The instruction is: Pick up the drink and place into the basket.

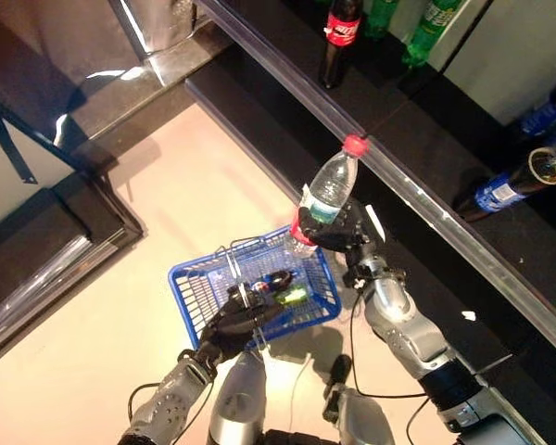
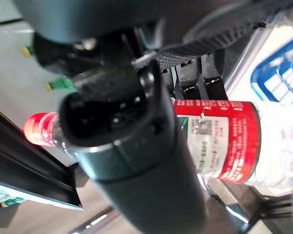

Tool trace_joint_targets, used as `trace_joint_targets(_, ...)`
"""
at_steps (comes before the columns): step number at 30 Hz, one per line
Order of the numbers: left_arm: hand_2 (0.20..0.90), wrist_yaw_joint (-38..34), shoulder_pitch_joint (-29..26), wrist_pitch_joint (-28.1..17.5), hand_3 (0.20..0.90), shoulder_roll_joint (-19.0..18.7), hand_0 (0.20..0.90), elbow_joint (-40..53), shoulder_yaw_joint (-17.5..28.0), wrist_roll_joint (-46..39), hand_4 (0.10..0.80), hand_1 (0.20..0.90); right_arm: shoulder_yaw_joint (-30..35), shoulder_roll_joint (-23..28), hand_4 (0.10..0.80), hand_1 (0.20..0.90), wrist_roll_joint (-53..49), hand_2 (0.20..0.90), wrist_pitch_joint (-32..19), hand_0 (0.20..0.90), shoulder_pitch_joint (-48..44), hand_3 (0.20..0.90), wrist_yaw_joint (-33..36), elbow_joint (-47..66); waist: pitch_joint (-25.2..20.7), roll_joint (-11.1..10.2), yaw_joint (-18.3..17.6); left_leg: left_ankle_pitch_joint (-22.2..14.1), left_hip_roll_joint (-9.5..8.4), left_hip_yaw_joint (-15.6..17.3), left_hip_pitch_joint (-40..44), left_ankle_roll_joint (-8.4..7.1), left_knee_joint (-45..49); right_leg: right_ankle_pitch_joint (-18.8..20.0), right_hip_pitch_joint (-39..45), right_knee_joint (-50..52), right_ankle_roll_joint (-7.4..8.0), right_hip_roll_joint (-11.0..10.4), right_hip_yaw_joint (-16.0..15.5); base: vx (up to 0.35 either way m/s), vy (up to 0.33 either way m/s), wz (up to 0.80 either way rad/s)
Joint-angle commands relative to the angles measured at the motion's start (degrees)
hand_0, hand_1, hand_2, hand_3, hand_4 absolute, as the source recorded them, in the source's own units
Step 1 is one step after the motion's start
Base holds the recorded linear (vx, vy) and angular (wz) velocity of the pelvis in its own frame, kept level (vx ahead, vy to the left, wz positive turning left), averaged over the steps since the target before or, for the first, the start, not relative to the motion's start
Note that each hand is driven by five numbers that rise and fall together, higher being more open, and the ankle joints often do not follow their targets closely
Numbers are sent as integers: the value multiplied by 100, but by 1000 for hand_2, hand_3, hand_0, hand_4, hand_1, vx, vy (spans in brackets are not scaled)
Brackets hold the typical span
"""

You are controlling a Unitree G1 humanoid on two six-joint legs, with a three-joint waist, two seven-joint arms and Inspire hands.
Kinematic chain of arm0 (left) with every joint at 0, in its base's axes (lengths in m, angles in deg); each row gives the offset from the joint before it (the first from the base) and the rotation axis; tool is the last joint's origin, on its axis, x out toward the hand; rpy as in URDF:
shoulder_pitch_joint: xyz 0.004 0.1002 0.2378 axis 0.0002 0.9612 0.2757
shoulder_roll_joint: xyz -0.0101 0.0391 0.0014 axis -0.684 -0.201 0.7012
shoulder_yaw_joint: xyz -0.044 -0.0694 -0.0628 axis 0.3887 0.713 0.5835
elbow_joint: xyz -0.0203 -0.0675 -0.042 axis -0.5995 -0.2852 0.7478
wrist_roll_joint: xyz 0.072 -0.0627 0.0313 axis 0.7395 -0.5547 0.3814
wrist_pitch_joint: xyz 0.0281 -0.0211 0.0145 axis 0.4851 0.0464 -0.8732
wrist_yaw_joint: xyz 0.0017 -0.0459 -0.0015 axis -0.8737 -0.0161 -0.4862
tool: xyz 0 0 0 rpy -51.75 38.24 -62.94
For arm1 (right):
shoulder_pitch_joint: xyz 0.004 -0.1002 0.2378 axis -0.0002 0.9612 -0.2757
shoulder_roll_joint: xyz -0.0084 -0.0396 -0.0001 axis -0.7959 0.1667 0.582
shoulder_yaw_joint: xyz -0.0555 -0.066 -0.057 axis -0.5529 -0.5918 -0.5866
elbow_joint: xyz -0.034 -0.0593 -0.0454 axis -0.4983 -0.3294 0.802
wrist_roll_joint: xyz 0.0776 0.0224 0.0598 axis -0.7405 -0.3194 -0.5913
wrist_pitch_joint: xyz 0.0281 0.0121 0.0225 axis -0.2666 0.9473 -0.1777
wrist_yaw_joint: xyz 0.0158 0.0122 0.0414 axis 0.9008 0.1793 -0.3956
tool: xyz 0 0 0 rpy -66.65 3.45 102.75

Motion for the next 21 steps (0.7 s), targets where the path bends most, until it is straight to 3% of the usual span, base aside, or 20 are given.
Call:
trace_joint_targets(1, 300, 1426, 27, -578, 200, 109, 300, 2151, -354, -636, 100, 300, -185, -163, 100, 300, 221, 300, -941, 300, -326, 200, 93, 500, -1284, 241, 151, 33, -33, -420, 99, 173, -83, -446, -92, 1013, -447, 132, -121, -2, -10, 11)
trace_joint_targets(21, 300, 2013, -371, -703, 200, -12, 300, 3200, -497, -1035, 100, 300, -968, -542, 100, 300, 580, 300, -836, 300, -17, 200, 339, -506, -1133, 369, 199, 76, -78, -604, 37, 145, -88, -470, -256, 1145, -491, 115, -85, 0, -4, 5)
